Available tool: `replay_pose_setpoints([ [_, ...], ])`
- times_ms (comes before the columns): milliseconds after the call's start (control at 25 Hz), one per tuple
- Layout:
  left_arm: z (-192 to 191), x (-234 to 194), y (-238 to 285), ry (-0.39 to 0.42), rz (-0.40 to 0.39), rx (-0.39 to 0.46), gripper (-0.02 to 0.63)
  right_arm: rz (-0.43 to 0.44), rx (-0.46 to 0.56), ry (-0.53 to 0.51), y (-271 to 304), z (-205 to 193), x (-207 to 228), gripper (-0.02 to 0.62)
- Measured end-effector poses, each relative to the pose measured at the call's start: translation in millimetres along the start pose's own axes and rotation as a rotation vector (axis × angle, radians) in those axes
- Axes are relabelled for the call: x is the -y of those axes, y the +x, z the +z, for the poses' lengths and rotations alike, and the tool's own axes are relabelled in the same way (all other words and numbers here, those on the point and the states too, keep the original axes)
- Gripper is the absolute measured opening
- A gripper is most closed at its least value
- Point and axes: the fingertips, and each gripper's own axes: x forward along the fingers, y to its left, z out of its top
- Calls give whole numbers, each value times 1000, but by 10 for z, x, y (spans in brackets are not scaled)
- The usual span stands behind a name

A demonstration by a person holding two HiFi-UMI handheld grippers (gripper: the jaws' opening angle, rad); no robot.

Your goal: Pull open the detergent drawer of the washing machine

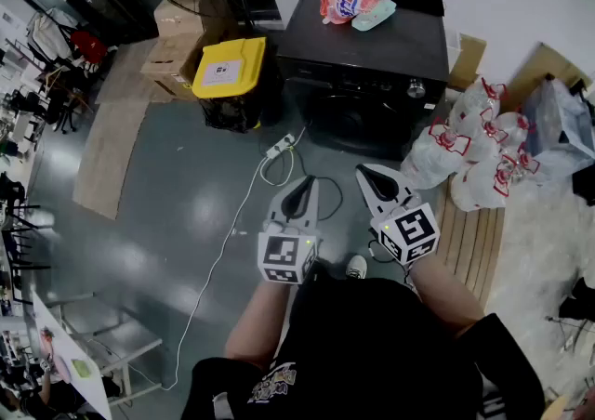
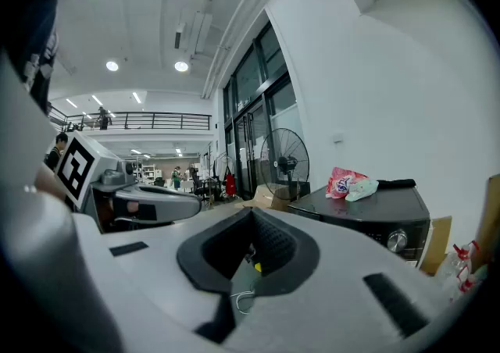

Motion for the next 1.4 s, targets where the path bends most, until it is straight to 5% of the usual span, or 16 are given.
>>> replay_pose_setpoints([
  [880,-75,-596,-25,-9,-28,-11,24,-67,8,61,470,-4,-135,44],
  [1400,6,-1443,102,-4,-98,-13,263,-177,21,97,1220,107,-197,206],
])
